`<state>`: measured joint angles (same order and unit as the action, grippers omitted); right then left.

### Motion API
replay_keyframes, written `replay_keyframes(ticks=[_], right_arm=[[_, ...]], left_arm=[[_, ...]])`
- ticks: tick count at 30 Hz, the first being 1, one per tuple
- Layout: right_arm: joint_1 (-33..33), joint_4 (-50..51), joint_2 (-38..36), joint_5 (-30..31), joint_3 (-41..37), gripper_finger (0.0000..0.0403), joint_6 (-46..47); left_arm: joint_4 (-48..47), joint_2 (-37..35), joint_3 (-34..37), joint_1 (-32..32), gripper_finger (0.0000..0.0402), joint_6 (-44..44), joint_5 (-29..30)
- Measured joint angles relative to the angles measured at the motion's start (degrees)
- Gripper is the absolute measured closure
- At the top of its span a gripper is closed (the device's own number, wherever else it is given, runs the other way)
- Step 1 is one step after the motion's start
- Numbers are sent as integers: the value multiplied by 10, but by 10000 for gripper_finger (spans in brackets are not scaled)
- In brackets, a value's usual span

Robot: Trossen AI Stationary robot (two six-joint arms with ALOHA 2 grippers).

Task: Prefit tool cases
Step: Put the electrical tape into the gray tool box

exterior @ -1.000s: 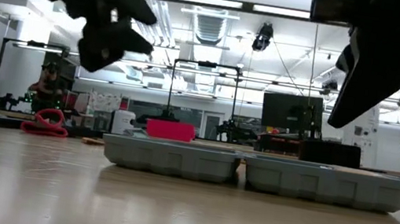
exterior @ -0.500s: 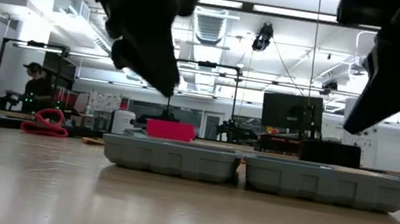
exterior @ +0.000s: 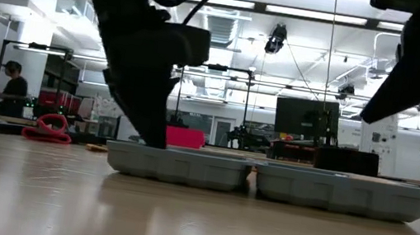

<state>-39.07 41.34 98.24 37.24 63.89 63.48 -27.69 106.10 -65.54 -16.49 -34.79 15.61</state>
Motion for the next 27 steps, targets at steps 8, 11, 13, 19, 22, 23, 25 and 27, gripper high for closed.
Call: replay_keyframes(ticks=[8,11,13,19,22,23,25,27], right_arm=[[0,-1,0,5,5,341,-3],[0,-1,0,5,5,349,-2],[0,-1,0,5,5,354,-2],[0,-1,0,5,5,359,-1],[0,-2,0,9,5,354,0],[0,-2,0,13,5,352,2],[0,-2,0,24,5,347,14],[0,-1,0,32,5,343,24]], left_arm=[[-36,0,0,-14,233,-30,-26],[-38,0,0,-23,233,-43,-42],[-38,0,-1,-29,233,-54,-50],[-38,-1,-1,-47,233,-69,-76],[-36,-5,-5,-51,233,-66,-77],[-34,-9,-8,-51,233,-64,-75],[-31,-21,-16,-51,233,-58,-64],[-32,-31,-24,-51,233,-48,-46]])
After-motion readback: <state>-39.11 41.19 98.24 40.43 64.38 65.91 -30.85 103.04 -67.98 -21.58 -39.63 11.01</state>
